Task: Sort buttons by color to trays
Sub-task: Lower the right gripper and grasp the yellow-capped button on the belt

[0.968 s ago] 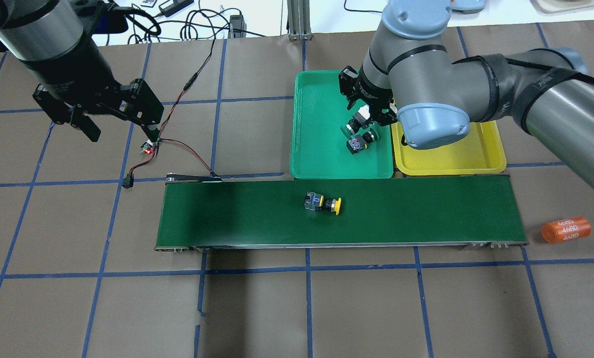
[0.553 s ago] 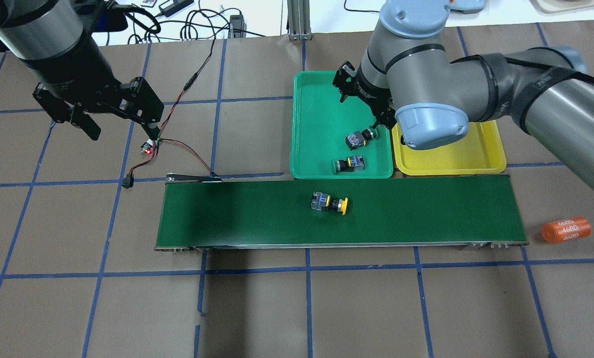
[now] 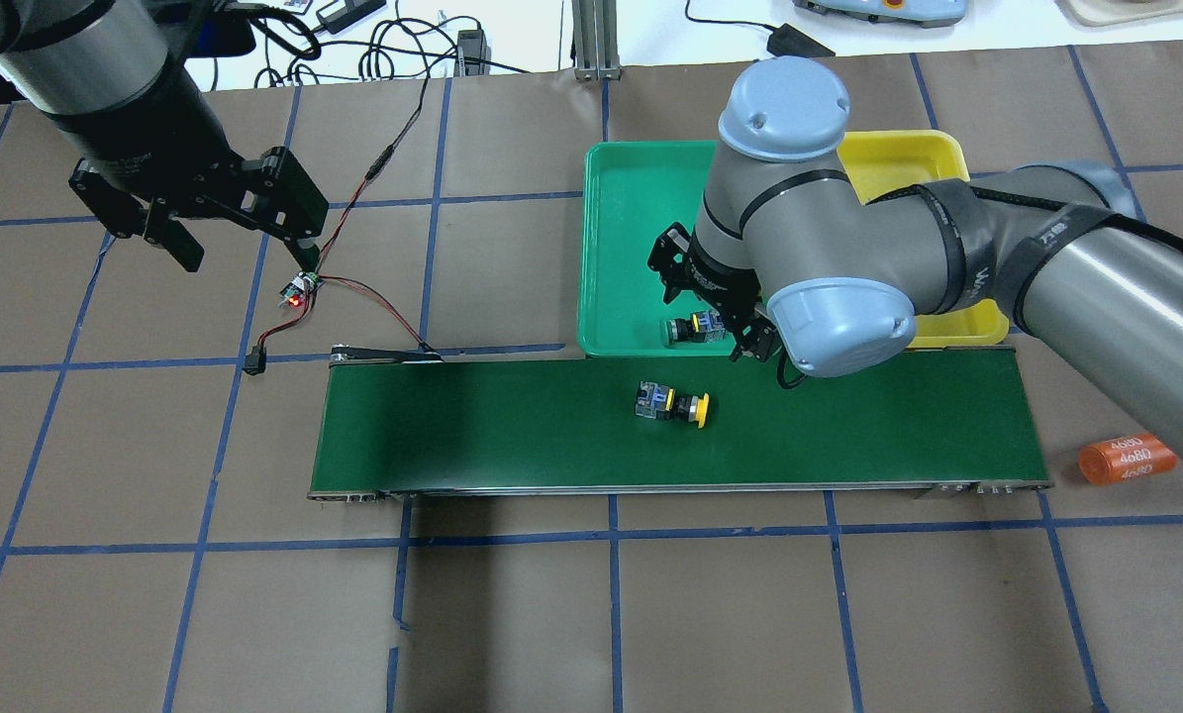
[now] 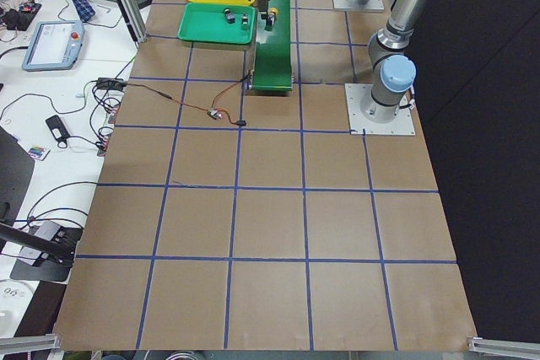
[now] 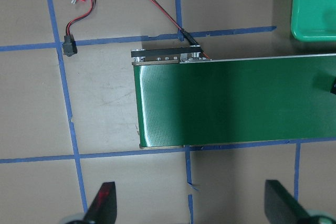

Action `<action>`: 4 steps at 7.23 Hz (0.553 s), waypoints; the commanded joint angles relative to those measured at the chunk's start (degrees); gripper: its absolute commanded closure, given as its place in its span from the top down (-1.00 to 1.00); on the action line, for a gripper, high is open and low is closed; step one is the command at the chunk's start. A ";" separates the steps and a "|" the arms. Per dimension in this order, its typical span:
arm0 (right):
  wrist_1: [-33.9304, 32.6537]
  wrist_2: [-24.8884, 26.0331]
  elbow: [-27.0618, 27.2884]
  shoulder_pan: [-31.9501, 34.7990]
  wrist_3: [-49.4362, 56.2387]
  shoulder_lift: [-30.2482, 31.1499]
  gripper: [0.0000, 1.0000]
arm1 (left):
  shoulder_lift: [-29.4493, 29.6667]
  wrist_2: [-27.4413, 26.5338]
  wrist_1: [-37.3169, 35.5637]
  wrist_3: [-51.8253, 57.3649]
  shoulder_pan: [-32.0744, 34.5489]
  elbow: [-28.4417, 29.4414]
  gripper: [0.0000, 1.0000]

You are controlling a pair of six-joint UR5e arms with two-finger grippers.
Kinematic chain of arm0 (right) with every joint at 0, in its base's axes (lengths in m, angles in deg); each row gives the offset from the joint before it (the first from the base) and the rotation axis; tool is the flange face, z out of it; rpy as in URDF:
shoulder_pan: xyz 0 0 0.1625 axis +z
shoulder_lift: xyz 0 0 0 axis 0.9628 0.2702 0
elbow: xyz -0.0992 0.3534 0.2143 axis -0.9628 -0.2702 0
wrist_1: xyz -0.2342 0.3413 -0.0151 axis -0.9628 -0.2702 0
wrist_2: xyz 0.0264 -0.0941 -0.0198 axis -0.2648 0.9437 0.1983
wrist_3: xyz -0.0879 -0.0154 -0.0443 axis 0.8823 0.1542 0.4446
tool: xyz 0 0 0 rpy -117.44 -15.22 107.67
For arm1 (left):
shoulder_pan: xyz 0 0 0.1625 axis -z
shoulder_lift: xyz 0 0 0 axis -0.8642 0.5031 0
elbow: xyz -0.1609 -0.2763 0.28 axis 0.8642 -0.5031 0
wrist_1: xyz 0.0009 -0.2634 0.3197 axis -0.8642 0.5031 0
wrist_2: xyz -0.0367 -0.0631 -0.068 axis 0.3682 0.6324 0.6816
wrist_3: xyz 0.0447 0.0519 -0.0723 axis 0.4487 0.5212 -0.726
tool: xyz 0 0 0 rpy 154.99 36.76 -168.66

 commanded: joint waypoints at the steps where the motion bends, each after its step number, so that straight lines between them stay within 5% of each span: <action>1: 0.22 0.45 1.37 0.87 -8.93 0.18 1.00 | 0.08 0.00 -0.02 0.03 0.00 -0.01 1.00; 4: 0.92 0.20 1.54 0.96 -15.29 -0.52 1.00 | 0.08 0.00 -0.11 0.03 -0.09 0.08 1.00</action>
